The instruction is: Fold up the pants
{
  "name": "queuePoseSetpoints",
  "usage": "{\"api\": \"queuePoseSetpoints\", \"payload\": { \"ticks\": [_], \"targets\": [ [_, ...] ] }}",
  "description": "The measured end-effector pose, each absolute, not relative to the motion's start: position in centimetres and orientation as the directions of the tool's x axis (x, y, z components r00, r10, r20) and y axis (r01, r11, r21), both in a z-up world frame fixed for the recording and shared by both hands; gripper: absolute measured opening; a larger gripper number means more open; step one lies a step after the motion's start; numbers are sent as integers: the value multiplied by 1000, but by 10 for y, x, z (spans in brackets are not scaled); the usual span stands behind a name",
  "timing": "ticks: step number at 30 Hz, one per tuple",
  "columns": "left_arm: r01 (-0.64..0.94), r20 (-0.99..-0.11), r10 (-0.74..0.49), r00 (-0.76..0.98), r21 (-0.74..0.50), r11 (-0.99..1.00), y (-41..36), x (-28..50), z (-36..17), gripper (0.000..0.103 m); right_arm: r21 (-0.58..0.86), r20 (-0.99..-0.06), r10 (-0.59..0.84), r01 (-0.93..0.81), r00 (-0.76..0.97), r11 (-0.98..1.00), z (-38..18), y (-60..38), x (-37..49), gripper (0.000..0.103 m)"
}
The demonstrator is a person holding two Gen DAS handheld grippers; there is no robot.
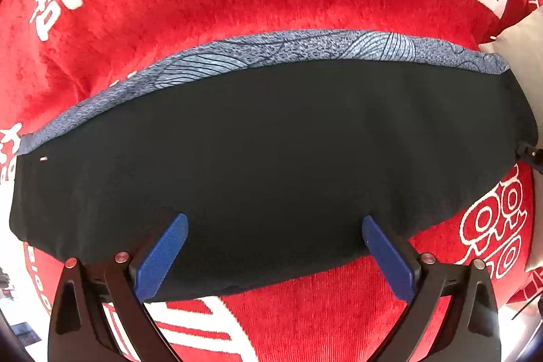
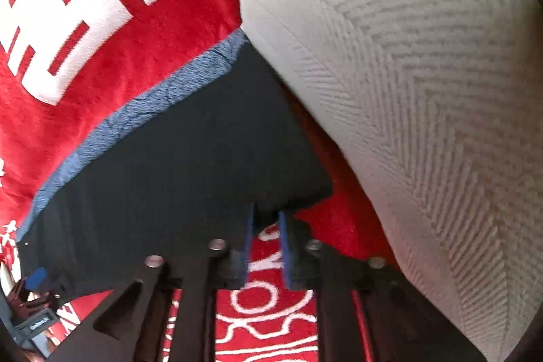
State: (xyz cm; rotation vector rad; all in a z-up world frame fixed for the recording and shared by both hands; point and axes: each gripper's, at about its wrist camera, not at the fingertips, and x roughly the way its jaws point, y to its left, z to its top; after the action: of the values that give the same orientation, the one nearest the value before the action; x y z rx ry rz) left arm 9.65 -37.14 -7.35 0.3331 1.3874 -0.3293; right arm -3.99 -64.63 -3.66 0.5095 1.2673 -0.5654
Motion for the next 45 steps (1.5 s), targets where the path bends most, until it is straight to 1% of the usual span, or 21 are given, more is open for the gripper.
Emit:
{"api": "queuePoseSetpoints", "payload": {
  "ticks": [1,3,5,7,8,12,15,18,20,24,30,34,39,40,41,43,45],
  "targets": [
    [416,-986,-31,161,40,909,-369,95,-69,103,30,-973,-125,638,196,769,-32,-644,-40,31],
    [411,-986,-26,168,46,910,-361,90,-61,103,24,-971,-132,631,199,776,-23,-639,-44,40],
    [395,-984,-24,174,48,918,-343,91,-52,103,107,-970,-54,617,236,780,-16,-635,-51,40],
    [360,-983,-6,181,61,931,-322,92,-44,103,242,-957,92,586,274,774,-14,-617,-55,40],
    [336,-983,8,181,70,939,-310,93,-41,103,284,-949,140,573,282,769,-15,-609,-55,40],
    [247,-982,54,179,98,964,-264,100,-34,103,467,-883,365,492,294,734,-31,-540,-41,40],
    [198,-980,88,176,122,972,-231,105,-34,103,547,-837,466,433,286,717,-43,-482,-19,40],
    [171,-979,96,181,128,977,-206,112,-36,103,626,-778,560,424,284,655,-63,-430,6,40],
    [166,-979,91,184,122,978,-189,119,-42,103,658,-750,597,416,285,628,-73,-401,22,40],
    [165,-984,67,167,95,982,-155,138,-67,103,688,-721,625,421,301,591,-85,-364,31,40],
    [211,-986,19,167,54,976,-123,139,-75,103,684,-724,614,444,315,578,-100,-326,45,40],
    [221,-987,-7,161,30,975,-114,141,-78,103,676,-732,594,463,333,573,-100,-324,41,40],
    [206,-987,-32,154,1,979,-108,151,-82,103,702,-702,597,518,389,489,-109,-332,39,39],
    [210,-986,-36,161,-1,978,-104,157,-82,103,702,-700,597,529,392,476,-110,-332,41,19],
    [220,-984,-42,173,-3,975,-104,160,-78,103,682,-721,575,540,386,493,-107,-333,43,9],
    [243,-982,-50,184,-4,970,-104,165,-73,103,669,-740,545,512,394,539,-91,-331,45,9],
    [289,-987,-56,153,-10,957,-107,164,-77,103,632,-775,505,471,379,616,-73,-321,43,9]
  ]
}}
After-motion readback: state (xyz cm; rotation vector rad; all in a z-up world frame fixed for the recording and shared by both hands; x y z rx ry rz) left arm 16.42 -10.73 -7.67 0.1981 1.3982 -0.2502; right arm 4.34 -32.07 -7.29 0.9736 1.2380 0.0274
